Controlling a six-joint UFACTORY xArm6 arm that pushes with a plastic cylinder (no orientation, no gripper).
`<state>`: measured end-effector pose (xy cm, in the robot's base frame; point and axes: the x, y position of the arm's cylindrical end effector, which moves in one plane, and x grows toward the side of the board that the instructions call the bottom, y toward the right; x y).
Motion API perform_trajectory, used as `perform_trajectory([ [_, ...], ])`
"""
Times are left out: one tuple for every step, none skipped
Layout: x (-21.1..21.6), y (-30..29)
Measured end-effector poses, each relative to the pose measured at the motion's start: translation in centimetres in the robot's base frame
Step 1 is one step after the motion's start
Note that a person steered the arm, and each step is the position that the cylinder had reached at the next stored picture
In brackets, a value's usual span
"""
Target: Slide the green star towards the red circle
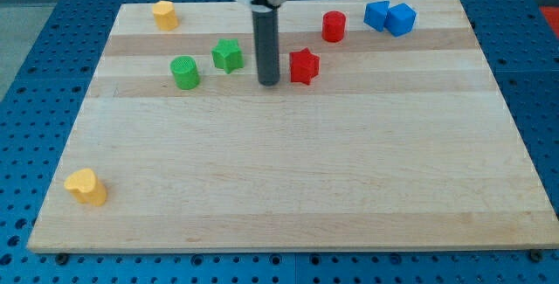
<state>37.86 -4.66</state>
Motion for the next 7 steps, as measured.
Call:
perform_trajectory([
  [0.0,-3.6],
  [-0.1,-6.2],
  [-1.8,-6.6],
  [-3.8,-6.6],
  [-5.2,-6.6],
  [-6.5,-6.6],
  [-7.9,-6.3],
])
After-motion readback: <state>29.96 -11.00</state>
